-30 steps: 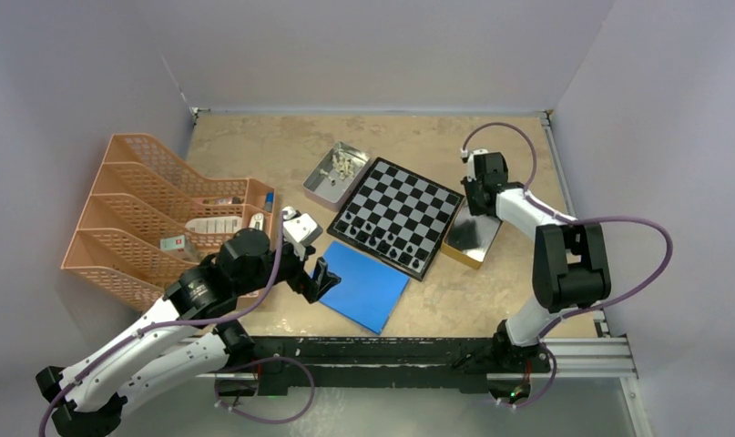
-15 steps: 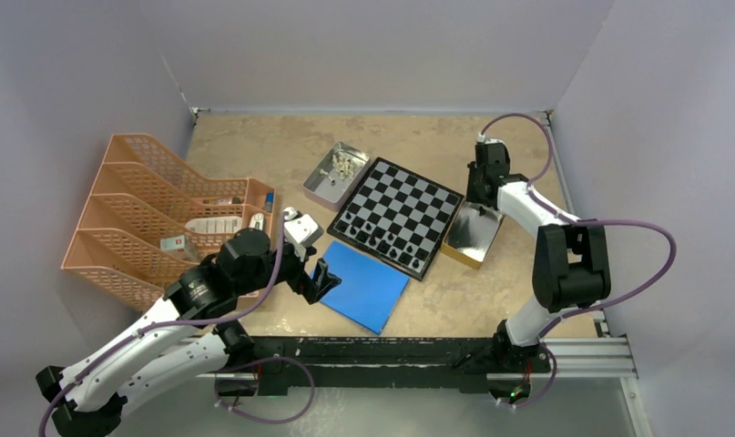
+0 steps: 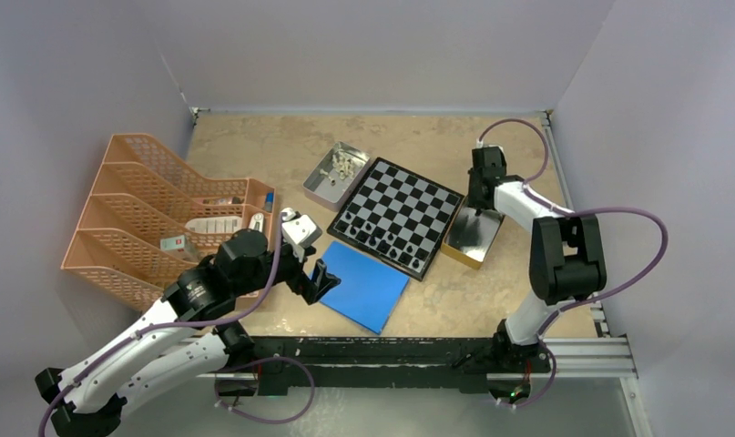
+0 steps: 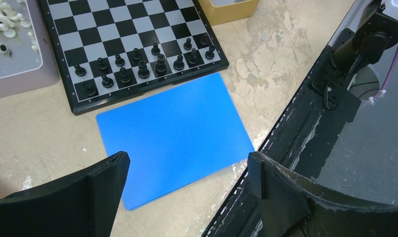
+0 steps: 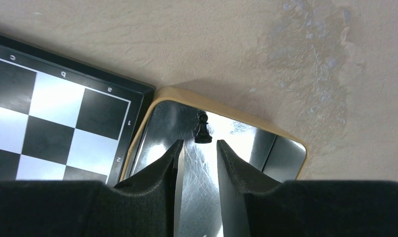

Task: Set up the chess pieces on the board
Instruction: Pick up the chess piece from the storage box.

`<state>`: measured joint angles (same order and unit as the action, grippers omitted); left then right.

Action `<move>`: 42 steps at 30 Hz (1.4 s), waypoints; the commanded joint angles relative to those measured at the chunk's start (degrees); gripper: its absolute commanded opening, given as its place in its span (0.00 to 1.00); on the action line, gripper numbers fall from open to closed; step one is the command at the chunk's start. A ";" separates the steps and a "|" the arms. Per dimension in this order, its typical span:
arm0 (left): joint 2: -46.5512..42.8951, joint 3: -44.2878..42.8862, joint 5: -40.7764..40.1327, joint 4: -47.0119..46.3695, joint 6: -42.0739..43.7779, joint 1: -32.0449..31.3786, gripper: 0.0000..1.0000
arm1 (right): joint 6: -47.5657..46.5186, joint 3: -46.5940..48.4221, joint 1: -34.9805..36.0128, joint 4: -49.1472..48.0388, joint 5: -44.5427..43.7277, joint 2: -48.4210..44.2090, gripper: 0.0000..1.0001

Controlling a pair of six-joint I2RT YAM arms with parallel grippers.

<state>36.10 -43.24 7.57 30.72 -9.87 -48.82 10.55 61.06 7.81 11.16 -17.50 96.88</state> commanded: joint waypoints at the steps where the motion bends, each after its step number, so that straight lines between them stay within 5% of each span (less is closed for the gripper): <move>1: -0.49 0.00 0.95 -2.77 0.64 0.13 0.91 | -0.61 -0.85 -0.09 -0.90 -0.92 0.19 0.34; 22: -0.50 0.09 0.70 -2.75 0.55 0.13 0.91 | -0.45 -1.62 -0.34 -3.85 -0.88 4.80 0.33; 42: -0.55 0.09 0.69 -2.71 0.55 0.11 0.90 | -0.26 -1.42 -0.58 -2.41 -0.94 4.88 0.18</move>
<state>35.99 -43.24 7.57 30.72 -9.87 -48.82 10.28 59.64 7.44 7.68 -18.55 101.93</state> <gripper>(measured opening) 0.903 0.219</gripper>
